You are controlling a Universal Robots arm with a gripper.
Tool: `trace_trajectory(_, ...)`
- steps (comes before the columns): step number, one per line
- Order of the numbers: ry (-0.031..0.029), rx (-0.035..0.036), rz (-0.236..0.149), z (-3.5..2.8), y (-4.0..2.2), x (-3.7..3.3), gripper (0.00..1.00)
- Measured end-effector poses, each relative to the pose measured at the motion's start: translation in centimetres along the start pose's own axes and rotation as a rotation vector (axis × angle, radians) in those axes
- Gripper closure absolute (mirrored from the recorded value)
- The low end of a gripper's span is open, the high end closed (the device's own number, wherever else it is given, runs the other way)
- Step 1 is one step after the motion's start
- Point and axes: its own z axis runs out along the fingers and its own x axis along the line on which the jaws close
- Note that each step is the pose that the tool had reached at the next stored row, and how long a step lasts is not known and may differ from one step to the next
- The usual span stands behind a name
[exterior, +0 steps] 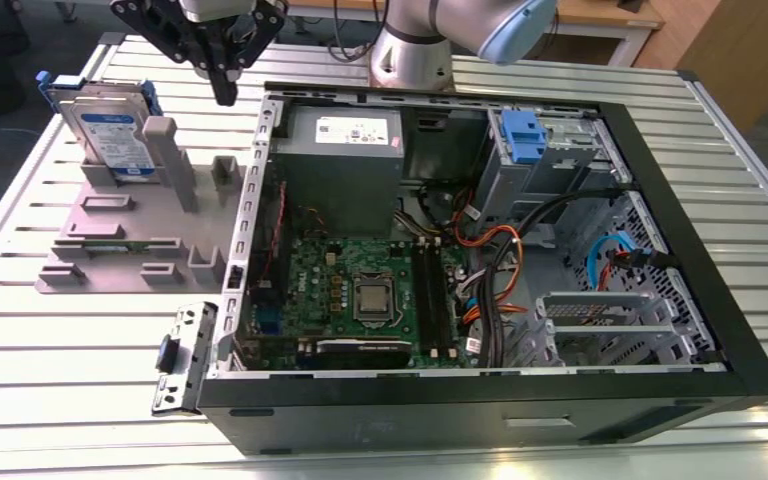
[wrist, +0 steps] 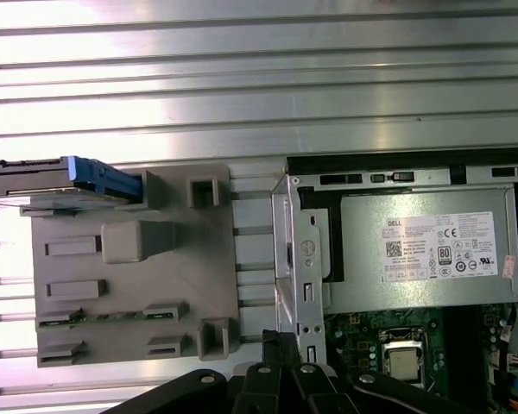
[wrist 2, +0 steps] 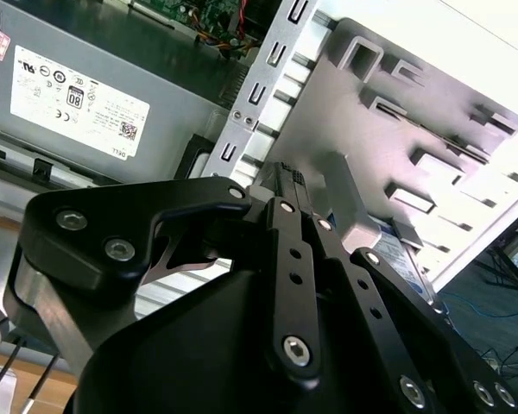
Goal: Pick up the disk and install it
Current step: 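Reach for the disk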
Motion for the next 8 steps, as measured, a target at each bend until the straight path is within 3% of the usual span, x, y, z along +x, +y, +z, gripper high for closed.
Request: trace_trajectory(8, 0.0001, 0.0000, 0.000, 0.00, -0.02, 0.26, 0.90)
